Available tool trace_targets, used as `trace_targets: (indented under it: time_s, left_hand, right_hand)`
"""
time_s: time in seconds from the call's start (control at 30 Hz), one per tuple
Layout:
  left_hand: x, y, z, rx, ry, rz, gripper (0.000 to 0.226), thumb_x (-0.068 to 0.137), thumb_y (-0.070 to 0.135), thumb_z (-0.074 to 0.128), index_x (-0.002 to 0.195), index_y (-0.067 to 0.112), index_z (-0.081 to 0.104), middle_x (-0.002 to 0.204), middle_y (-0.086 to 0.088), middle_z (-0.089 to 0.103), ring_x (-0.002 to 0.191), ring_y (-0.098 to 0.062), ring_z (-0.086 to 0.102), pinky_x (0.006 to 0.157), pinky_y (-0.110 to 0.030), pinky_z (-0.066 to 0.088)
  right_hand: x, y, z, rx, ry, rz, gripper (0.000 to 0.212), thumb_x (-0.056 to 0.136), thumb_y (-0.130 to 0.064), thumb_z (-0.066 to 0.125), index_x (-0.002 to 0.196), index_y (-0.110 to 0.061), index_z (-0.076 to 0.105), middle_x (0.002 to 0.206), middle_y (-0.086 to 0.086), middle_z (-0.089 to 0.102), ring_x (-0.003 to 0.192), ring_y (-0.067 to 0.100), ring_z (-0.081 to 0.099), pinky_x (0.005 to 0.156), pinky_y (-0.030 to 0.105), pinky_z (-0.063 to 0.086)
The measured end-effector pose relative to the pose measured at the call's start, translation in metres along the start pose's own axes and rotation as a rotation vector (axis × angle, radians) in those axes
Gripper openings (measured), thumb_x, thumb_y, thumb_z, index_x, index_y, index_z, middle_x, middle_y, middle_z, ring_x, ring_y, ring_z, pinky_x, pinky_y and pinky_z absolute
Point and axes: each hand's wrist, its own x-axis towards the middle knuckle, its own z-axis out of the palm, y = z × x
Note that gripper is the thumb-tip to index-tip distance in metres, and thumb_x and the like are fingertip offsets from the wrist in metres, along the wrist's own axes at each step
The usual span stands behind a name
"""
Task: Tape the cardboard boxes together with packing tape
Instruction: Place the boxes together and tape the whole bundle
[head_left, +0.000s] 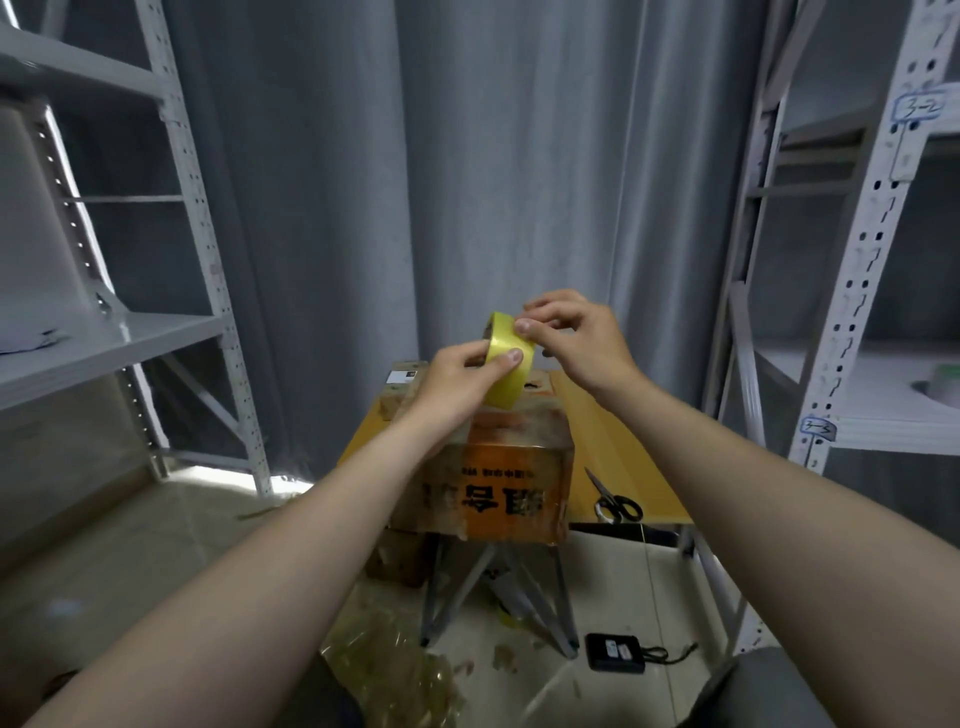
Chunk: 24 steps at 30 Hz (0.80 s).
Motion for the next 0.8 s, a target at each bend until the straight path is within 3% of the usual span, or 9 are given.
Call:
trace_targets:
  time_s: [0.07,0.13,0.23,0.3,0.43,0.53,0.63,0.73,0.8]
  left_hand:
    - [-0.001,0.004,0.003,0.027,0.021,0.000,0.009,0.098,0.040,0.068,0.098,0.033,0.073,0.085,0.016,0.073,0.069,0.010,0.063,0.054,-0.010,0.046]
    - [-0.002,0.009,0.006,0.131,0.038,0.005,0.025,0.099,0.046,0.065,0.095,0.023,0.075,0.088,0.007,0.073,0.075,-0.002,0.063,0.063,-0.022,0.048]
    - [-0.005,0.016,0.009,0.203,0.061,0.002,0.050,0.101,0.054,0.058,0.097,0.006,0.072,0.080,-0.007,0.072,0.070,-0.019,0.065,0.055,-0.027,0.045]
    - [-0.010,0.020,0.010,0.142,0.007,-0.009,0.048,0.102,0.052,0.055,0.105,0.005,0.067,0.083,-0.006,0.079,0.074,-0.020,0.073,0.048,-0.022,0.050]
    - [-0.017,0.031,0.010,-0.030,-0.095,-0.076,0.039,0.108,0.040,0.052,0.105,0.003,0.066,0.073,-0.003,0.079,0.059,-0.011,0.073,0.049,-0.021,0.052]
    - [-0.016,0.041,0.012,0.071,-0.079,-0.086,0.047,0.105,0.047,0.054,0.098,0.004,0.071,0.073,-0.006,0.078,0.062,-0.017,0.075,0.062,-0.036,0.061]
    - [-0.008,0.051,0.010,0.243,-0.070,-0.109,0.062,0.102,0.057,0.052,0.095,0.000,0.076,0.079,-0.011,0.079,0.076,-0.027,0.077,0.083,-0.046,0.062]
    - [-0.002,0.050,0.004,0.377,-0.169,-0.221,0.064,0.101,0.059,0.051,0.112,0.000,0.073,0.105,-0.021,0.077,0.099,-0.036,0.074,0.100,-0.051,0.056]
    - [0.001,0.045,0.002,0.331,-0.274,-0.324,0.062,0.103,0.060,0.049,0.120,0.005,0.071,0.108,-0.017,0.078,0.101,-0.030,0.074,0.099,-0.046,0.057]
  right_hand:
    - [0.002,-0.003,-0.003,-0.017,0.019,-0.006,0.006,0.088,-0.019,0.083,0.091,-0.015,0.081,0.108,0.001,0.069,0.080,-0.001,0.063,0.072,0.020,0.050]
    - [0.004,-0.008,-0.004,-0.017,0.029,0.004,0.003,0.088,-0.017,0.083,0.089,-0.017,0.080,0.102,0.000,0.069,0.080,0.001,0.063,0.073,0.022,0.050]
    - [0.005,-0.013,-0.004,-0.004,0.076,0.087,0.007,0.088,-0.019,0.082,0.091,-0.013,0.082,0.099,0.001,0.072,0.088,0.011,0.065,0.076,0.028,0.053]
    - [0.006,-0.015,-0.008,0.047,0.130,0.184,0.012,0.088,-0.021,0.083,0.094,-0.010,0.083,0.093,-0.003,0.075,0.083,0.008,0.066,0.071,0.025,0.054]
    - [0.006,-0.015,-0.017,0.014,0.118,0.269,0.015,0.088,-0.020,0.083,0.096,-0.007,0.082,0.077,-0.004,0.071,0.065,0.004,0.059,0.064,0.021,0.050]
    - [0.004,-0.014,-0.016,0.033,0.118,0.323,0.014,0.090,-0.021,0.081,0.095,-0.009,0.081,0.086,0.004,0.075,0.065,0.013,0.060,0.064,0.031,0.052]
    - [0.011,-0.013,-0.011,0.059,0.120,0.362,0.013,0.090,-0.023,0.081,0.095,-0.011,0.081,0.098,0.001,0.078,0.062,0.014,0.063,0.067,0.035,0.056]
    - [0.031,-0.008,-0.015,0.153,0.155,0.429,0.010,0.091,-0.024,0.080,0.090,-0.014,0.078,0.100,0.004,0.080,0.060,0.018,0.066,0.065,0.035,0.058]
    - [0.047,0.001,-0.021,0.161,0.158,0.468,0.013,0.091,-0.024,0.079,0.093,-0.012,0.078,0.100,0.004,0.080,0.057,0.019,0.065,0.066,0.036,0.057]
